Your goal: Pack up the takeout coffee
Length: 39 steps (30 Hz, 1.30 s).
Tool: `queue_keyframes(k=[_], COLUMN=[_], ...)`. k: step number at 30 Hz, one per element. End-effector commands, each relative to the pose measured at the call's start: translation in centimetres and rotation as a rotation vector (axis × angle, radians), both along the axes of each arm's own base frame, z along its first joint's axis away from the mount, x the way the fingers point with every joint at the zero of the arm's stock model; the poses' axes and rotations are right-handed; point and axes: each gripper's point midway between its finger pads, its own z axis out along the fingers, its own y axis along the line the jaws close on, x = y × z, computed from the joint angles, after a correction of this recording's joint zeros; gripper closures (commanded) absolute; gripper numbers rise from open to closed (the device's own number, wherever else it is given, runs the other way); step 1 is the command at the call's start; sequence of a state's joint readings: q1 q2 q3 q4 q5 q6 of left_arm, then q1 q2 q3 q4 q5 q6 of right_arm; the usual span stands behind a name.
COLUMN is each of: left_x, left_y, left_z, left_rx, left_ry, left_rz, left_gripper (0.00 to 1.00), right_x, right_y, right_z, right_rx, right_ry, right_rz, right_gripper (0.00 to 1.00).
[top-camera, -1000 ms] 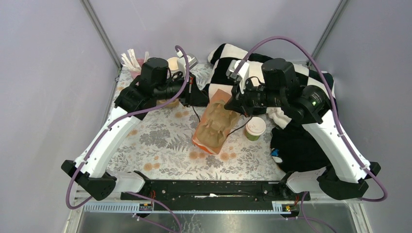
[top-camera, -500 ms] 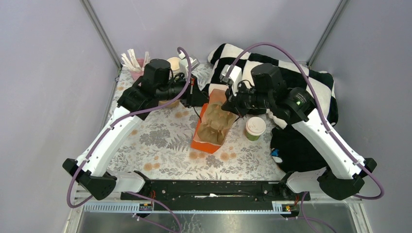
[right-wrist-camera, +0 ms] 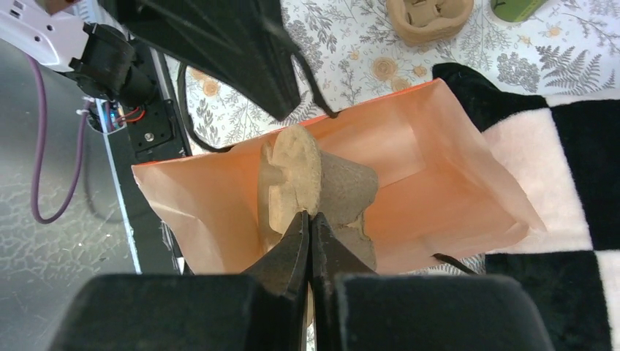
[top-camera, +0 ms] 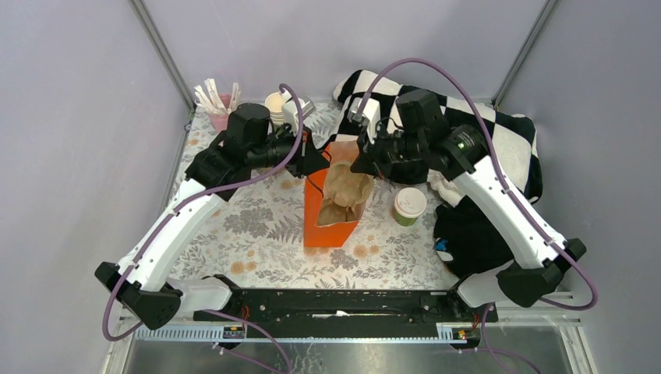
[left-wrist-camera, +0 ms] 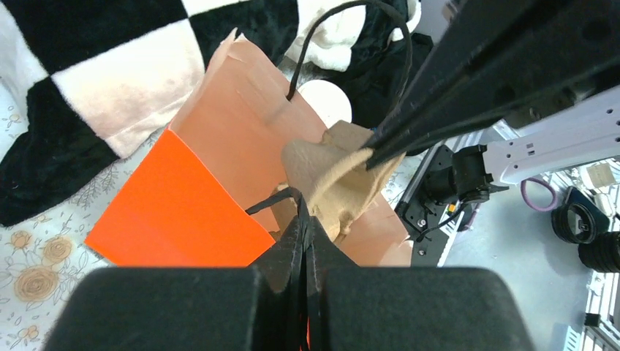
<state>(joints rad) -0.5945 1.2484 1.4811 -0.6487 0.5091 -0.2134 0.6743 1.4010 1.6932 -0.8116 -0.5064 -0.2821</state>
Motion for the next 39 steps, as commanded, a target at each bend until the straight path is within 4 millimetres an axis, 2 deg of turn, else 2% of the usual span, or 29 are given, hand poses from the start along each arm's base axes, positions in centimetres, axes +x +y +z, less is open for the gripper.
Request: queue_keyframes(k=[1, 6, 13, 16, 18, 20, 21, 23, 26, 29, 31, 34, 39], left_x=[0.3, 1.1, 1.2, 1.3, 1.5, 1.6, 1.6, 1.5, 0.4, -0.2, -0.2, -0.7, -1.3], left_y=[0.7, 2.1, 4.3, 5.9, 6.6, 7.0, 7.1, 6.5, 4.2, 2.2, 1.1, -0.8, -3.7], left_z=[0.9, 0.5, 0.7, 0.7, 1.0, 0.9, 0.9, 1.7, 4.1, 6.3, 7.1, 7.6, 6.6], left_rx=[-0.013, 0.001, -0.076, -0.073, -0.055, -0.024, -0.01, -0.02, -0.08, -0.136, -0.171, -0.232, -0.305], left_ry=[-0.088, -0.097, -0.068, -0.022, -0.004, 0.019, 0.028, 0.026, -0.013, -0.03, -0.038, -0.026, 0.071], left_rz=[0.038, 0.144, 0.328, 0.435, 0.482, 0.51, 0.509, 0.475, 0.315, 0.191, 0.137, 0.031, -0.134], left_gripper=[1.0, 1.0, 0.99, 0.94, 0.94, 0.84, 0.84, 0.88, 0.98, 1.0, 1.0, 1.0, 1.0], right_x=[-0.5, -0.3, 1.6, 2.4, 2.4, 2.0, 1.7, 0.9, -1.0, -3.1, -3.5, -3.8, -4.7], right_y=[0.8, 1.6, 3.1, 3.9, 4.5, 5.1, 5.4, 5.6, 5.8, 5.7, 5.2, 3.9, 1.4], right_z=[1.8, 1.4, 0.9, 0.6, 0.7, 0.8, 1.0, 1.6, 2.4, 3.2, 3.2, 3.5, 4.3], right_rx=[0.052, 0.037, 0.01, -0.008, -0.013, -0.006, 0.003, 0.027, 0.073, 0.094, 0.086, 0.082, 0.151], right_ry=[-0.009, 0.018, 0.016, 0.044, 0.043, 0.04, 0.042, 0.048, 0.082, 0.095, 0.109, 0.146, 0.21], right_rz=[0.132, 0.183, 0.197, 0.146, 0.127, 0.109, 0.106, 0.098, 0.099, 0.086, 0.015, -0.136, -0.354], right_gripper=[1.0, 1.0, 1.0, 1.0, 1.0, 1.0, 1.0, 1.0, 1.0, 1.0, 1.0, 1.0, 1.0])
